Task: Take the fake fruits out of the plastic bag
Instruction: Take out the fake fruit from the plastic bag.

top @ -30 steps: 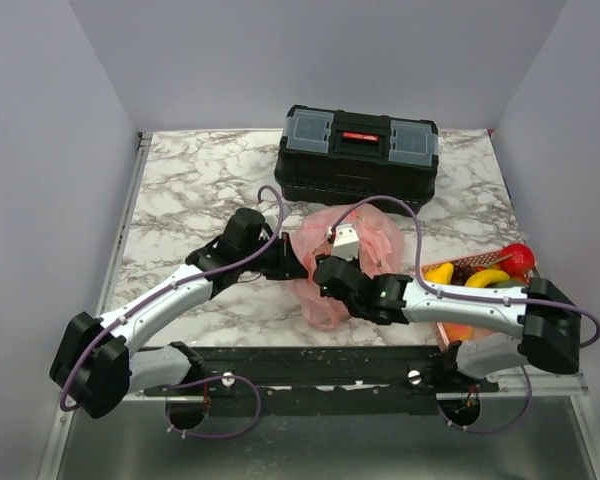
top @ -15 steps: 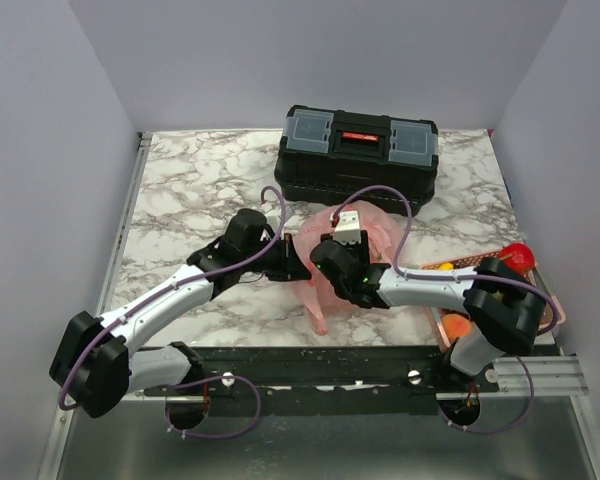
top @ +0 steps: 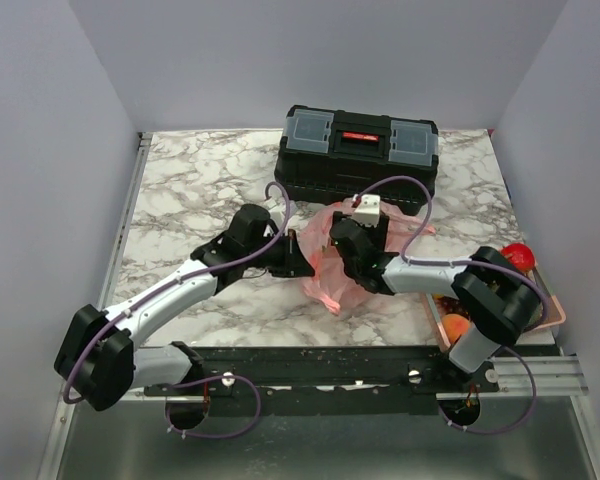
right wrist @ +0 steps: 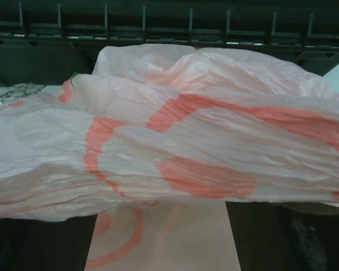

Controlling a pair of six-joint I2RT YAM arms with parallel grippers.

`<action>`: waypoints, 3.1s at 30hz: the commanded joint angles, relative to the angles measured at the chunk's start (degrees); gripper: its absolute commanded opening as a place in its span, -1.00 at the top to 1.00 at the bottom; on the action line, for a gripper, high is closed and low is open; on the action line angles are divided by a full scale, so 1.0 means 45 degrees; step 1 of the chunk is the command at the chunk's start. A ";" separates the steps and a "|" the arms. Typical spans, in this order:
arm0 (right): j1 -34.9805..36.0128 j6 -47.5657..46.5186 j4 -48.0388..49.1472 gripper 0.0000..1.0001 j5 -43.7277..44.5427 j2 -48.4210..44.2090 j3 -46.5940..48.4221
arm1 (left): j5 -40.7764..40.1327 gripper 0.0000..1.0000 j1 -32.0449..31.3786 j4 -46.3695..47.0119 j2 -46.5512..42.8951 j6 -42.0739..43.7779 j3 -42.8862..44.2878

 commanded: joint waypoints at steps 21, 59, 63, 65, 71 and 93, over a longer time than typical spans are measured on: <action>-0.2061 0.0338 0.1031 -1.00 -0.0942 0.4040 0.2495 | 0.0378 1.00 -0.0052 0.0400 0.2520 0.0379 0.0925; -0.2265 0.1853 -0.0947 0.59 -1.5160 -0.3372 -0.0824 | -0.1063 1.00 -0.0116 0.0050 0.2180 0.0322 -0.0562; -0.2268 0.2052 -0.1924 0.65 -1.5853 -0.5026 -0.0708 | -0.1341 1.00 -0.0113 -0.0182 0.1991 0.0501 -0.0566; -0.2265 0.2052 -0.2486 0.69 -1.6018 -0.5923 -0.0606 | -0.1453 1.00 -0.0105 -0.0303 0.1930 0.0597 -0.0514; -0.2268 0.1690 -0.4674 0.80 -1.6130 -0.8270 -0.0004 | -0.1736 1.00 -0.0088 -0.0518 0.1812 0.0866 -0.0280; -0.2185 0.2160 -0.1221 0.69 -1.1935 -0.3774 -0.3047 | -0.0881 1.00 -0.0121 0.0218 0.1243 0.0037 -0.0868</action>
